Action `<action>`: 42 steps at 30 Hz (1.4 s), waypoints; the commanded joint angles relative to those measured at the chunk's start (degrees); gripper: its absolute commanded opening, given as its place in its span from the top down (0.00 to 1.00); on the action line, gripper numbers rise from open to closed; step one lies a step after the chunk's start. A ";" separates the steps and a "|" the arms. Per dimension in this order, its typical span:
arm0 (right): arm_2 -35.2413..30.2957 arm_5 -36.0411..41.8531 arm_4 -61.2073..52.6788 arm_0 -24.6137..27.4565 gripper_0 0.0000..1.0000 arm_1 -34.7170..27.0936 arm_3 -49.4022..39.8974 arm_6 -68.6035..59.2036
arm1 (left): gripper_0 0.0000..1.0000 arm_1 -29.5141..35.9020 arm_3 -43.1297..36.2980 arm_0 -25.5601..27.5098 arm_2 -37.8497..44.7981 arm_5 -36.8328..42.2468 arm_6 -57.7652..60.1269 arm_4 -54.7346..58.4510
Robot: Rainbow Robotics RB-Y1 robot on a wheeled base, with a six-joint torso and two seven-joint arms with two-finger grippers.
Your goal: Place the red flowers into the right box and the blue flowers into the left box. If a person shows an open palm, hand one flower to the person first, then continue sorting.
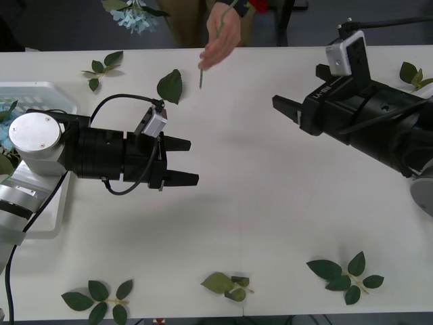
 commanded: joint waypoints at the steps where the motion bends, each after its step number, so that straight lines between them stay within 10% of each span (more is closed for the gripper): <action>1: 0.79 -2.68 -1.95 0.29 0.00 -4.64 4.56 5.61 | 0.00 -0.77 -0.65 -0.95 -0.52 0.54 -1.94 0.78; 8: 17.14 -18.50 -12.23 -8.58 0.00 -10.53 16.51 13.26 | 0.00 -0.77 -0.65 -0.95 -0.52 0.54 -1.94 0.78; 13: 22.67 -11.65 -23.39 -14.74 0.00 -12.29 16.60 13.00 | 0.00 -0.77 -0.65 -0.95 -0.52 0.54 -1.94 0.78; 23: 1.76 24.12 -32.53 -14.47 0.00 5.03 22.13 24.33 | 0.00 -0.77 -0.65 -0.95 -0.52 0.54 -1.94 0.78; 33: 1.67 30.10 -66.11 -14.38 0.00 3.88 42.79 65.99 | 0.00 -0.77 -0.65 -0.95 -0.52 0.54 -1.94 0.78; 42: 3.43 32.91 -76.30 -14.38 0.00 3.36 44.63 68.33 | 0.00 -0.77 -0.65 -0.95 -0.52 0.54 -1.94 0.78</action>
